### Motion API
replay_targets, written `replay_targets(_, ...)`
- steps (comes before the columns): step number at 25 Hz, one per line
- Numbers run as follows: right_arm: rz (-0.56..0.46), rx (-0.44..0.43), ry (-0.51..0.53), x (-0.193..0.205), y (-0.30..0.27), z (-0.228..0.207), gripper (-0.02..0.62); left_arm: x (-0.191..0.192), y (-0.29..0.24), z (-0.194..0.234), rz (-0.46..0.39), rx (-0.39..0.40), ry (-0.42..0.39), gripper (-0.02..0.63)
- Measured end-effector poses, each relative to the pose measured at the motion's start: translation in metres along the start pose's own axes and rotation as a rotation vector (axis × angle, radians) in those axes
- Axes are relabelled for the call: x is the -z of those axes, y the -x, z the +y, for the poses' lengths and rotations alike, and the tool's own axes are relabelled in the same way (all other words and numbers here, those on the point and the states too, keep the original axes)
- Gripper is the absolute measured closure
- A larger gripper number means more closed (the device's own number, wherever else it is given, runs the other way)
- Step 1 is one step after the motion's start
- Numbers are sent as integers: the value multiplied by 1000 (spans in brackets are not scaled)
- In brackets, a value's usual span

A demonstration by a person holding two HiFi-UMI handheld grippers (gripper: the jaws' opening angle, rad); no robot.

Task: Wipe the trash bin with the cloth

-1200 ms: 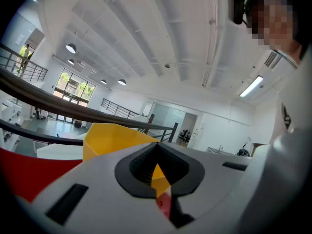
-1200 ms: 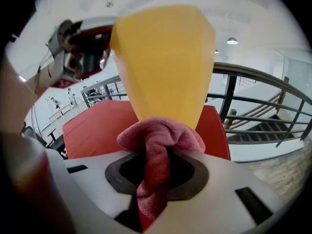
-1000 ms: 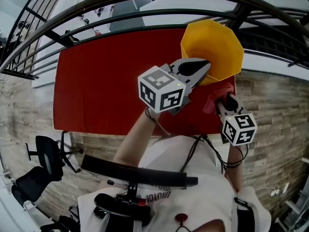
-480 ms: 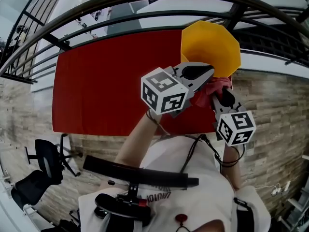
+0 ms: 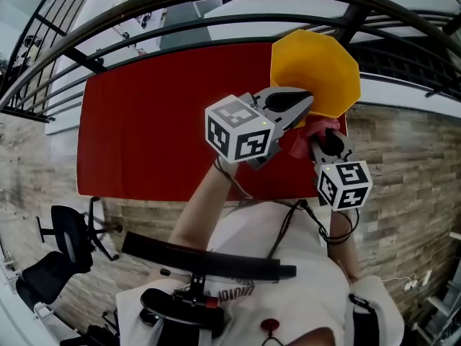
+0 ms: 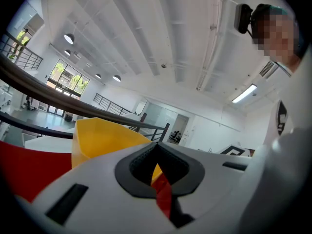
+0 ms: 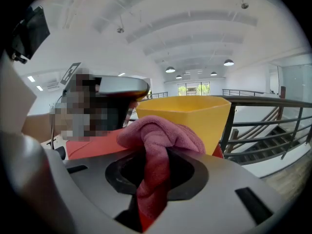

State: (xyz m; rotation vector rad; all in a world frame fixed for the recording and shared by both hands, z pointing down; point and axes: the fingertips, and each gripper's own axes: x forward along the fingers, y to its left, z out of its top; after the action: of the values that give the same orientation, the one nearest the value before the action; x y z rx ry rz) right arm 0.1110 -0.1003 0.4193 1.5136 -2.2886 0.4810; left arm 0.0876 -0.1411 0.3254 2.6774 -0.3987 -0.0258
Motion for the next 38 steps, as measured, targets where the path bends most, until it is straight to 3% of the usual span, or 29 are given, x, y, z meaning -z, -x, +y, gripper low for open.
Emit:
replay_targets(24, 322, -41, 13, 114, -79, -6, 495, -1, -2, -1, -4, 25, 6, 603)
replay_targets(38, 438, -37, -5, 156, -102, -13, 495, -2, -2, -1, -6, 31, 14, 603)
